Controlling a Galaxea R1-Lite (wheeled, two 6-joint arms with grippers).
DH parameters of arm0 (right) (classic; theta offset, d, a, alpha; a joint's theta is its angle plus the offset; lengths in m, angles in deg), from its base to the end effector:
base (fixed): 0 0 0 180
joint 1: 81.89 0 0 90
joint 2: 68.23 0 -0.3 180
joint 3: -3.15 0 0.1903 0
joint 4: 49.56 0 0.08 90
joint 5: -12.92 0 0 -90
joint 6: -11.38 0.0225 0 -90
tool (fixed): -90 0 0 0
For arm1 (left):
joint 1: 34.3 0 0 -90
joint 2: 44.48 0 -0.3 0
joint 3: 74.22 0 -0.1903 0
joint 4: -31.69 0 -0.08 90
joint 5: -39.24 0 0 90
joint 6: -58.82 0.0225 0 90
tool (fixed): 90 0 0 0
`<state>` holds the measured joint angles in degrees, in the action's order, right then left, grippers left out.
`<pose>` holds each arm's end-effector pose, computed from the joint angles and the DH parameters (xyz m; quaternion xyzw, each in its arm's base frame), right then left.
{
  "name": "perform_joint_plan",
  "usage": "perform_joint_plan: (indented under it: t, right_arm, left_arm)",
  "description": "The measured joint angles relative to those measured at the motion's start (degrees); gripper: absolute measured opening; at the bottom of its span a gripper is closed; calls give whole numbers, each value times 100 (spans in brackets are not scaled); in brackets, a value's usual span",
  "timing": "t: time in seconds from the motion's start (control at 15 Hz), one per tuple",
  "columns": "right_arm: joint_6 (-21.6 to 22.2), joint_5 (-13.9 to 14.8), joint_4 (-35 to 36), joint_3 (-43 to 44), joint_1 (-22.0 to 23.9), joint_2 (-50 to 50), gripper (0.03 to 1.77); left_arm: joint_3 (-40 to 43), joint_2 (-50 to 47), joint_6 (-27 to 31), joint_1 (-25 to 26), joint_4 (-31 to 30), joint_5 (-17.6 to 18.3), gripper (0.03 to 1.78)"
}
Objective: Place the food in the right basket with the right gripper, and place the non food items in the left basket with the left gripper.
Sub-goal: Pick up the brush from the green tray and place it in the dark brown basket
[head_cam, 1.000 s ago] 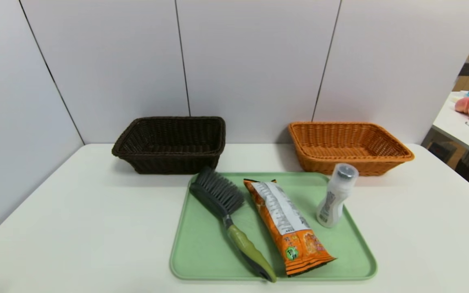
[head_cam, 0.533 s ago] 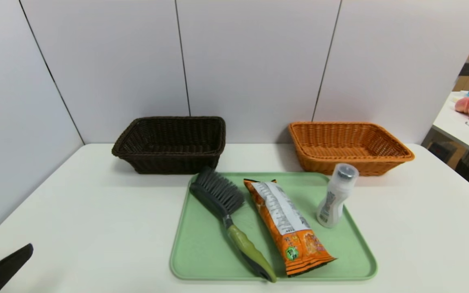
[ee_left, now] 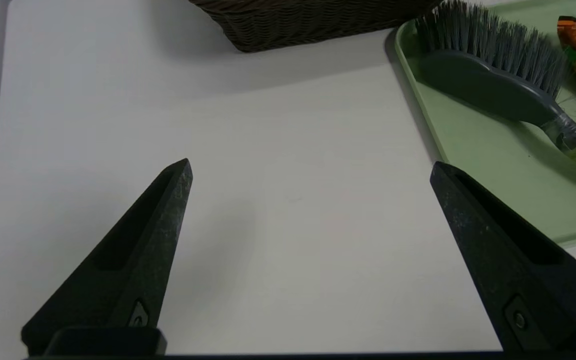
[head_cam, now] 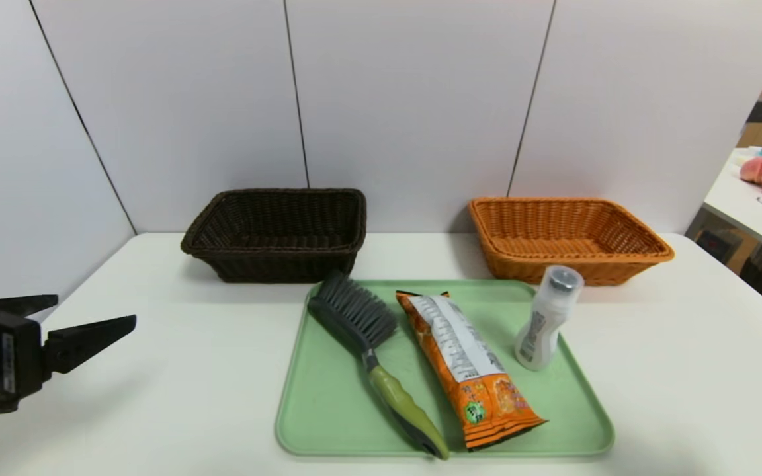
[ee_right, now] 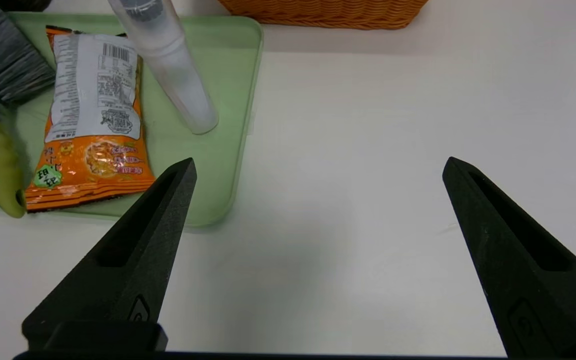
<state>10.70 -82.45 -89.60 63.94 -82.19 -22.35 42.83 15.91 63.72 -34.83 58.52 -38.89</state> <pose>0.0677 0.0025 0.2208 0.0038 0.2170 0.0496 0.9749 0.1348 -0.0059 0.2274 0.0208 0.2045 -0.1144 0.9719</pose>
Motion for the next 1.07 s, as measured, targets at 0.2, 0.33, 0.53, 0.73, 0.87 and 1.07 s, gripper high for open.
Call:
perform_joint_plan:
  t: [0.2, 0.33, 0.53, 0.73, 0.87, 1.07]
  right_arm:
    - [-702, -38, -416, 308, 5, 594, 170]
    - [-789, -223, -1017, 697, 9, 789, 170]
    - [-596, -1022, -1262, 951, 51, 985, 170]
    - [-289, -1151, -1052, 951, 78, 1178, 170]
    - [-256, -1148, -1047, 909, 80, 1217, 170]
    - [-279, -1187, -1045, 885, 73, 1230, 170]
  left_arm:
    - [-184, 468, -2, -21, 251, 226, 169]
    - [-405, 739, -6, -27, 450, 535, 169]
    - [-590, 1033, 9, -44, 546, 791, 169]
    - [-611, 1150, 22, -95, 653, 1204, 169]
    - [-608, 1198, 11, -110, 645, 1229, 169]
    - [-612, 1242, 16, -121, 634, 1241, 169]
